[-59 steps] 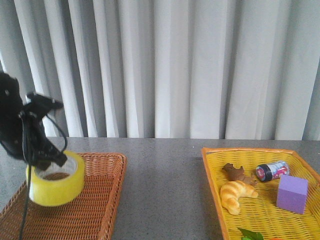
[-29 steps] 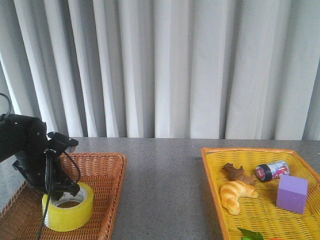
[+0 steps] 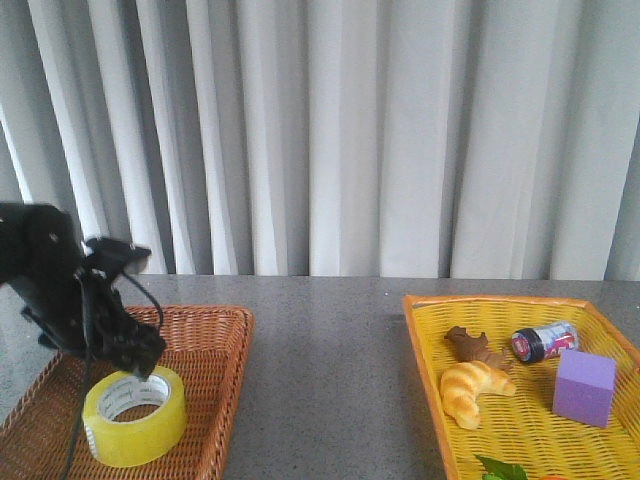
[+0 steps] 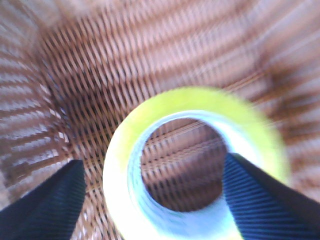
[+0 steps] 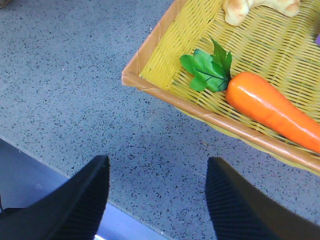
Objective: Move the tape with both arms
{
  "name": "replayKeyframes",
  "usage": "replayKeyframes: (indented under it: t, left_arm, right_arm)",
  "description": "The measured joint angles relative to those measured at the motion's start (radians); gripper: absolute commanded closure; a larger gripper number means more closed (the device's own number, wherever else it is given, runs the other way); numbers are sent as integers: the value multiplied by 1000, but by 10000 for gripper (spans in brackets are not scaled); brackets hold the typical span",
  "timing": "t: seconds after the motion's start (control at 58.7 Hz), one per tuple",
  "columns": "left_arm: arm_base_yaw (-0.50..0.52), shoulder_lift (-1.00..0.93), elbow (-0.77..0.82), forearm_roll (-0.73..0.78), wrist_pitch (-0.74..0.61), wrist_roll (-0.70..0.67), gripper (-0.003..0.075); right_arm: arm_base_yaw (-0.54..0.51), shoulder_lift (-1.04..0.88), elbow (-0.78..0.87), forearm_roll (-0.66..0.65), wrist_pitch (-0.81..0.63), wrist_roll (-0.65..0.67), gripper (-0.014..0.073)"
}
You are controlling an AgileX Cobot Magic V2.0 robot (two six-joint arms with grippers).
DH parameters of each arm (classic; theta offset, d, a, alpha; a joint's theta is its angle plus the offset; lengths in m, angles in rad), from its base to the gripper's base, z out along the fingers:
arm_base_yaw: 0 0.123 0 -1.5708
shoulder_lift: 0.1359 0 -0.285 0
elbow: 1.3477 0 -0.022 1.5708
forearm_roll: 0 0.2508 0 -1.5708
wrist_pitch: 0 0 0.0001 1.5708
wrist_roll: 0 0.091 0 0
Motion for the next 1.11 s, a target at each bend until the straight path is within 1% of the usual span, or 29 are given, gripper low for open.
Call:
replayKeyframes:
  t: [0.205, 0.358, 0.46, 0.631, 0.716, 0.92, 1.04, 1.108]
  left_arm:
    - [0, -201, 12, -72, 6, 0, 144]
    - [0, -375, 125, -82, 4, 0, 144]
    - [0, -510, 258, -81, -21, 0, 144]
    - [0, -775, 534, -68, -95, 0, 144]
    - [0, -932, 675, -50, -149, 0, 144]
    - [0, -1294, 960, -4, -282, -2, 144]
    - [0, -1495, 1107, -3, -379, -45, 144]
    - [0, -1600, 1184, -3, -440, -110, 153]
  right_arm:
    - [0, 0, 0, 0, 1, 0, 180]
    - [0, 0, 0, 0, 1, 0, 180]
    - [0, 0, 0, 0, 1, 0, 180]
    - [0, 0, 0, 0, 1, 0, 180]
    - [0, 0, 0, 0, 1, 0, 180]
    - [0, 0, 0, 0, 1, 0, 180]
    - [0, 0, 0, 0, 1, 0, 180]
    - [0, 0, 0, 0, 1, 0, 180]
